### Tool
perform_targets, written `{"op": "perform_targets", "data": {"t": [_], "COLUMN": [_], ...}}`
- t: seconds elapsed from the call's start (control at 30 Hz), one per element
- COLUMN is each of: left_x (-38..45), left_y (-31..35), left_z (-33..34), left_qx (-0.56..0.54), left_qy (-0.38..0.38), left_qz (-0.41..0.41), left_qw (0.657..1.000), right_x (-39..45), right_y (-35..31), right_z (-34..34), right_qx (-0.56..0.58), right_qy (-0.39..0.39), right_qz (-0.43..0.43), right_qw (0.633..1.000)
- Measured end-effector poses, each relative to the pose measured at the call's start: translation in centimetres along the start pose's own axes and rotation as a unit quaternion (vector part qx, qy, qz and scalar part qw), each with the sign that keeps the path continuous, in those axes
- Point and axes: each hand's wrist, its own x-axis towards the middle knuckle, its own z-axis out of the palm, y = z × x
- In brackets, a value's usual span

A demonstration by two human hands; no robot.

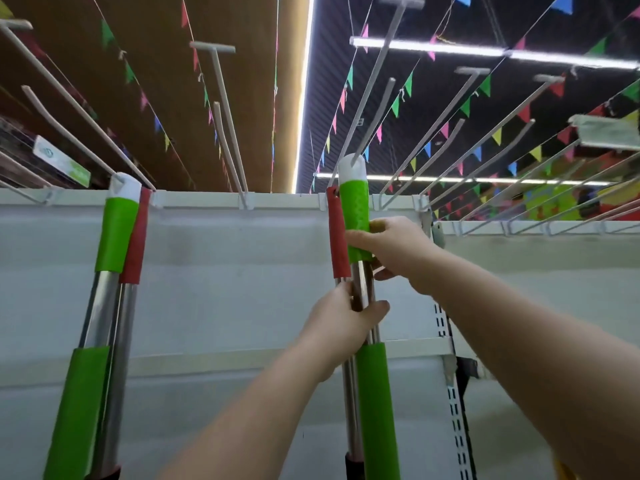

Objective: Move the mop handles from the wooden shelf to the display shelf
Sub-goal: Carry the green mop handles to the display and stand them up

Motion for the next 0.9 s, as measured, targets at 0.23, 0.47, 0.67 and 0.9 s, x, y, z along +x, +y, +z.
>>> {"op": "perform_targets", "data": {"t": [0.23,0.47,0.67,0.9], "left_x": [2.3,3.9,4.0,3.2], "left_y": [-2.0,-3.6,-4.2,-3.7], "left_z": [0.2,0.7,1.0,1.3], "left_qx": [-0.008,-0.013,-0.031,-0.012], "left_qy": [0.018,0.043,0.045,0.069], "left_qz": [-0.022,-0.027,-0.035,-0.046], "left_qw": [1.000,0.999,0.998,0.996], "right_x": [1.9,3.3,3.7,3.5], "right_y": [1.6,2.6,3.0,3.0], "right_z": [1.8,2.8,2.7,2.5], "right_qx": [-0.015,-0.004,0.014,-0.009], "right_qy": [0.008,0.000,-0.010,-0.012], "right_qz": [0.007,0.014,0.021,0.048], "right_qw": [1.000,1.000,1.000,0.999]}}
